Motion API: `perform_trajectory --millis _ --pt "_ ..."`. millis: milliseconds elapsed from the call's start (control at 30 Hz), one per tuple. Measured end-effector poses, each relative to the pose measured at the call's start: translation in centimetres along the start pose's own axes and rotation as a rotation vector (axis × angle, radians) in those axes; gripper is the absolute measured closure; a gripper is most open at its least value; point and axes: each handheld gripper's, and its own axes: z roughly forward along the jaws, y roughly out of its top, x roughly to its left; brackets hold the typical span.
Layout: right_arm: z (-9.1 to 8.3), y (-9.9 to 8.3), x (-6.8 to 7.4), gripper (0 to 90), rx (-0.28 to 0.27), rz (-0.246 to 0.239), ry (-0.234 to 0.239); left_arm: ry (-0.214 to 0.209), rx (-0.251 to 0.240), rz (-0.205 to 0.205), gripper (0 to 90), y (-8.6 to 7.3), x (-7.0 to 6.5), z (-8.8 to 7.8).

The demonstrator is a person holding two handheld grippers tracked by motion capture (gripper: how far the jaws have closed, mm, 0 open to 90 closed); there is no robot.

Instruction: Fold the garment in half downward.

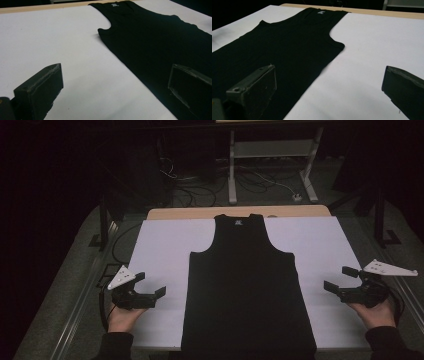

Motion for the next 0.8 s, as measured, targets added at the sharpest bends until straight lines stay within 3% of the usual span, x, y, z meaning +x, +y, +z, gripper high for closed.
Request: perform_trajectory --millis 800 --pt "0.04 0.27 0.13 0.0 0.020 0.010 0.017 -0.014 0.006 0.002 0.0 0.15 -0.16 0.11"
